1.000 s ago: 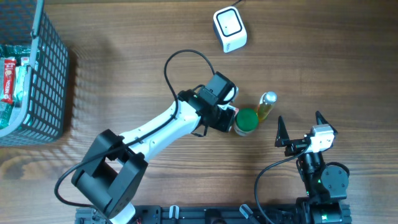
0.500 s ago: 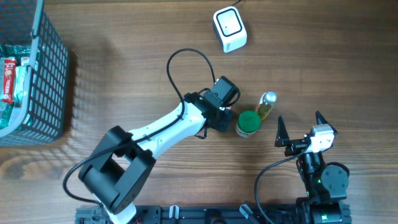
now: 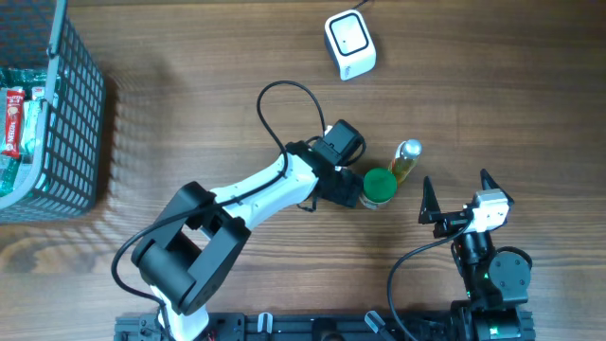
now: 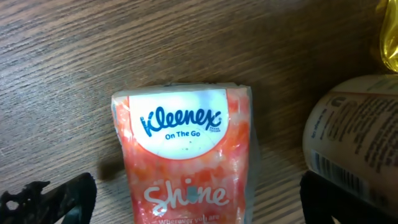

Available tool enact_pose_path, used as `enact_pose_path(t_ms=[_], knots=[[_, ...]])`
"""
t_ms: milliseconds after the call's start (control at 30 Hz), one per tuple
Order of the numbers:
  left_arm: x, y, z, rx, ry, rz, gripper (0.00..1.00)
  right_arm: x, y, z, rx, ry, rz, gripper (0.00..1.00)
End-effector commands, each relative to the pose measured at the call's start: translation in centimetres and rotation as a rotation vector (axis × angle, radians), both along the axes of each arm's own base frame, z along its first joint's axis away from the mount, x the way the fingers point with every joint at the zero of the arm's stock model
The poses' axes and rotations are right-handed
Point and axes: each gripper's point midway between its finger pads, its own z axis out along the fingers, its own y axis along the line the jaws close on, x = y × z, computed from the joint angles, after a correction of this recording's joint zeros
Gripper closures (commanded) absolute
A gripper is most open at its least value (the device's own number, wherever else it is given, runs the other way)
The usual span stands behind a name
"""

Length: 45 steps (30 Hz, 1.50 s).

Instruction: Scan the item barcode

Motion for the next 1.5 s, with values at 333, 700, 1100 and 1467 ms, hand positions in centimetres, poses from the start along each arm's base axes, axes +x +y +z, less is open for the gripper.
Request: enact_pose_path(t_ms=[333, 700, 1100, 1467], knots=[[14.8, 12.4, 26.3, -0.147, -0.519, 0.279, 0.0, 0.0, -0.3, 0.1, 0.001, -0.004, -0.016, 0.0], [14.7, 46.7, 42.7, 0.291, -0.951, 0.709, 0.0, 0.0, -0.3, 0.1, 0.001, -0.004, -0.016, 0.0], [10.2, 64.0, 24.9, 0.285, -0.497, 0.895, 0.0, 0.0, -0.3, 0.1, 0.001, -0.004, -0.016, 0.0], [12.1, 64.7, 9.0, 0.135, -0.264, 0.624, 0.0, 0.0, -0.3, 0.1, 0.001, -0.004, -0.016, 0.0]])
